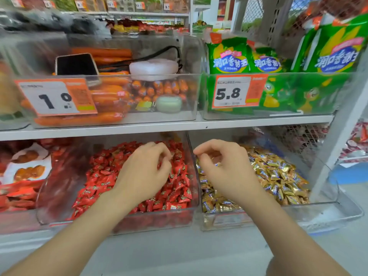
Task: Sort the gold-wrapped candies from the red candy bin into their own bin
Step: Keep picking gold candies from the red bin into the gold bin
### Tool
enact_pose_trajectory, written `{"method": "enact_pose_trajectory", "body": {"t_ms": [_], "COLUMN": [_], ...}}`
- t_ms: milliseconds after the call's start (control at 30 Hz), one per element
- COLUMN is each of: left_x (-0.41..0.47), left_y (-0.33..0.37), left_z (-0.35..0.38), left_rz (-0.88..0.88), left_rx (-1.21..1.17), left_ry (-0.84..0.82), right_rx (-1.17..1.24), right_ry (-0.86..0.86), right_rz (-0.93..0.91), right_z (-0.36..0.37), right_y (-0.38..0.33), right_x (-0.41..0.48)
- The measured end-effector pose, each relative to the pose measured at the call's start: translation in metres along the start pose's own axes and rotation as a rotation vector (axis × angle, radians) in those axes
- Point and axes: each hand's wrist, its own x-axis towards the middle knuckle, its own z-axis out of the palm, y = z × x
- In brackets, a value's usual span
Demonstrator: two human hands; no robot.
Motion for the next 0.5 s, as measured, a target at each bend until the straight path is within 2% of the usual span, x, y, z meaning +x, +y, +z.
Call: {"method": "enact_pose_trajectory", "body": {"t_ms": [67,100,167,233,300,367,433,500], "left_x": [-0.01,-0.014,-0.022,-0.025,-0.024,-0.022,-0.02,-0.015], "left_y": [-0.036,-0.047,-0.062,-0.073,-0.08,-0.082,-0.089,-0.101], "left_z": [-0.011,-0.016,-0.023,-0.027,-0.033,-0.042,-0.047,-0.047], "left_rz": [-0.178,-0.299,-0.502,-0.618,-0.673,-0.659,-0.627,-0.665], "left_rx": [0.088,0.17,0.322,0.349,0.393,0.457,0.401,0.285], "left_ry": [-0.099,-0.207,-0.427,-0.522,-0.599,-0.76,-0.862,-0.889], "right_rx": [-0.041,-0.086,-0.239,-0.433,-0.646,-0.752,-0.736,-0.583], "right_ry": [-0.097,-0.157,-0.285,-0.393,-0.447,-0.507,-0.622,-0.786], "right_rz": [-0.08,-0.107,-0.114,-0.098,-0.123,-0.134,-0.151,-0.164], "right_z": [0.023,0.036,0.063,0.087,0.106,0.121,0.136,0.151], "right_y": [-0.016,-0.021,-0.026,-0.027,-0.03,-0.03,-0.026,-0.022], "right_x": [-0.001,0.001,0.005,0.01,0.015,0.02,0.028,0.035]}}
